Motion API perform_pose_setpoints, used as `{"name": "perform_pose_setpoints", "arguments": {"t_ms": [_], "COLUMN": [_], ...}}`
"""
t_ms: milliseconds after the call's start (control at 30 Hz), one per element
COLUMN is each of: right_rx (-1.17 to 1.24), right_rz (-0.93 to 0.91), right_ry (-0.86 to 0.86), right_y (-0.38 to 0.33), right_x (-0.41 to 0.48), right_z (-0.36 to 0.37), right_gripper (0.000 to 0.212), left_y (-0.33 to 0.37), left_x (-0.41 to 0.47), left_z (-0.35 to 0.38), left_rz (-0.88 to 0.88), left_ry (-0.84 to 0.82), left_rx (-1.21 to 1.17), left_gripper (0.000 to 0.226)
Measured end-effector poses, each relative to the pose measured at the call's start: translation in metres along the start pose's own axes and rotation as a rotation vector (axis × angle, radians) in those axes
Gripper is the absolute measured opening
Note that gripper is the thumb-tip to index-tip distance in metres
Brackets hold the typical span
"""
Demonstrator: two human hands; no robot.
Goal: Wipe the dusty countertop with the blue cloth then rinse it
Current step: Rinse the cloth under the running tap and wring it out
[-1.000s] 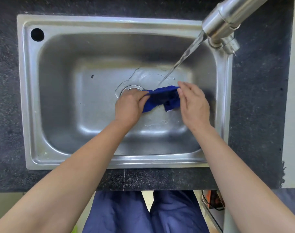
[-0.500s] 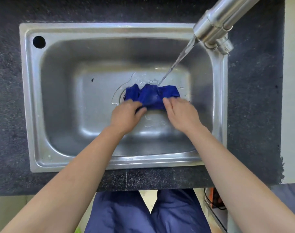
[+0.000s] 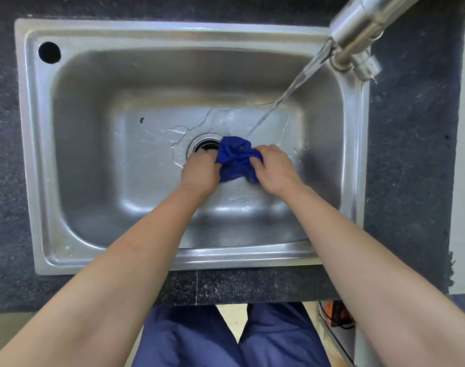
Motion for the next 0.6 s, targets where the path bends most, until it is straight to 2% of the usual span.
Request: {"name": "perform_pose_setpoints", "arguments": {"t_ms": [67, 167, 200, 233, 267, 300, 400, 467, 600], "right_rx": [0.147, 0.447, 0.526, 0.577, 0.596, 0.568, 0.225, 0.084, -0.253], "right_rz": [0.032, 0.011, 0.006, 0.011, 0.024, 0.056, 0.155, 0.083, -0.028], "right_ry": [0.137, 0.499, 0.573, 0.601, 0.58, 0.519, 0.262, 0.204, -0.009], "right_y": [-0.001, -0.006, -0.007, -0.005, -0.003, 0.003, 0.021, 0.009, -0.021], "right_x": [-0.007, -0.031, -0.038, -0.041, -0.041, -0.037, -0.026, -0.018, 0.008], "right_z": [-0.021, -0.067, -0.076, -0.078, -0.075, -0.067, -0.038, -0.029, 0.013], "right_gripper": [0.029, 0.027, 0.021, 0.014, 0.011, 0.02, 0.066, 0.075, 0.088], "left_y": [0.004, 0.024, 0.035, 0.04, 0.04, 0.035, 0.008, -0.003, -0.024], "left_x": [-0.003, -0.02, -0.027, -0.03, -0.03, -0.03, -0.022, -0.021, -0.023], "left_z": [-0.018, -0.034, -0.036, -0.035, -0.03, -0.023, -0.002, 0.005, 0.016], "left_rz": [-0.043, -0.123, -0.137, -0.154, -0.183, -0.224, -0.284, -0.273, -0.247], "left_ry": [0.033, -0.115, -0.178, -0.202, -0.196, -0.176, -0.116, -0.105, -0.12], "left_rx": [-0.268, -1.079, -1.252, -1.314, -1.315, -1.275, -0.858, -0.65, -0.573], "left_gripper": [0.02, 0.02, 0.019, 0.018, 0.017, 0.02, 0.038, 0.042, 0.051]}}
Point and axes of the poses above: each hand's wrist, its own x-axis towards the middle knuckle, its own z-axis out of the palm, y = z × x, the point moved 10 cm from there along x, towards the middle knuckle, and after that the axes turned 7 degrees about -z, right-handed, at the moved point
